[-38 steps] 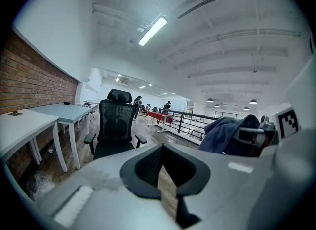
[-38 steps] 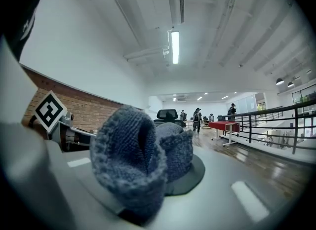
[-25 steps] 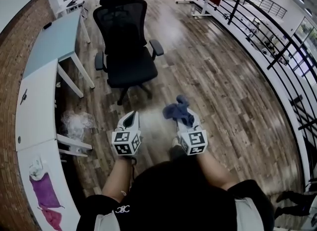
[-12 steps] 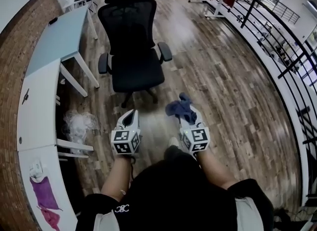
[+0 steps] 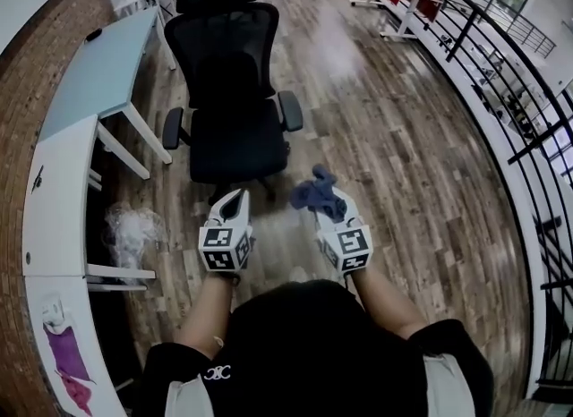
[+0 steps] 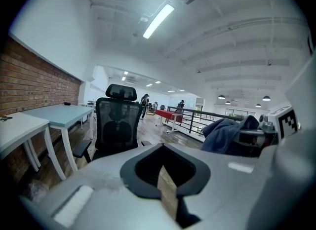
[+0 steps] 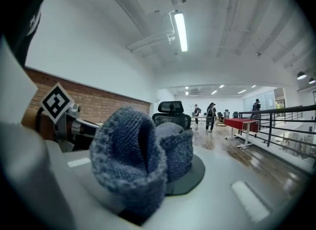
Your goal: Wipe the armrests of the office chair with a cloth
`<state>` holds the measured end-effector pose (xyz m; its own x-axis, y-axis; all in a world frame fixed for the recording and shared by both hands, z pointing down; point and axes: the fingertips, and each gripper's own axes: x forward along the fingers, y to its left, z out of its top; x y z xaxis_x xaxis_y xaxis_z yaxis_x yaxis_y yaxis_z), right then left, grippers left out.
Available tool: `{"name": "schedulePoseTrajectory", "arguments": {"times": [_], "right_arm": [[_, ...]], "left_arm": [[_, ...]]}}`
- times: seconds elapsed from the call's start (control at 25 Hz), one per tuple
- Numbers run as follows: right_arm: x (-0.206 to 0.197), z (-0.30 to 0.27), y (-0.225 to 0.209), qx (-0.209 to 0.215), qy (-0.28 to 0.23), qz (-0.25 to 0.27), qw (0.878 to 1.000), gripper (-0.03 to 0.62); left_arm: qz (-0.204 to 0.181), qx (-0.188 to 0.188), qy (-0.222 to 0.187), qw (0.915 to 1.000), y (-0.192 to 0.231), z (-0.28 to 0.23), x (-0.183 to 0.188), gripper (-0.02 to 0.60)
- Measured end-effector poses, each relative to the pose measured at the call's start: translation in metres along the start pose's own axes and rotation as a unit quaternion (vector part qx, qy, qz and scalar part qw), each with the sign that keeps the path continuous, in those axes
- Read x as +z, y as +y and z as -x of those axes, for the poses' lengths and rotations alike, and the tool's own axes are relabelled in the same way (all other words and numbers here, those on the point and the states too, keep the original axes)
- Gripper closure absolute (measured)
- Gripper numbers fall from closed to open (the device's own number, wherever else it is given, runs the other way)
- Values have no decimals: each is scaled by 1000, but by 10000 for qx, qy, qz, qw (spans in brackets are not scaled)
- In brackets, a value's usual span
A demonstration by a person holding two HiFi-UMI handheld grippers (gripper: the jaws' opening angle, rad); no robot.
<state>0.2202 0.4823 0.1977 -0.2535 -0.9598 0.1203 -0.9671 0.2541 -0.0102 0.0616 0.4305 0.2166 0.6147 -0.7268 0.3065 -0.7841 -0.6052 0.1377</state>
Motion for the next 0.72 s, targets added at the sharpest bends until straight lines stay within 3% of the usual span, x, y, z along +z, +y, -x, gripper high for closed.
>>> {"name": "schedulePoseTrajectory", "arguments": {"times": [0.32, 0.72], "right_arm": [[-12, -36, -44, 535, 299, 160, 9980, 545], [-46, -84, -56, 931, 772, 61, 9926, 545]], "left_arm": [[185, 289, 87, 9994, -5, -46, -4, 575], [283, 573, -2, 9980, 16, -74, -9, 575]]}}
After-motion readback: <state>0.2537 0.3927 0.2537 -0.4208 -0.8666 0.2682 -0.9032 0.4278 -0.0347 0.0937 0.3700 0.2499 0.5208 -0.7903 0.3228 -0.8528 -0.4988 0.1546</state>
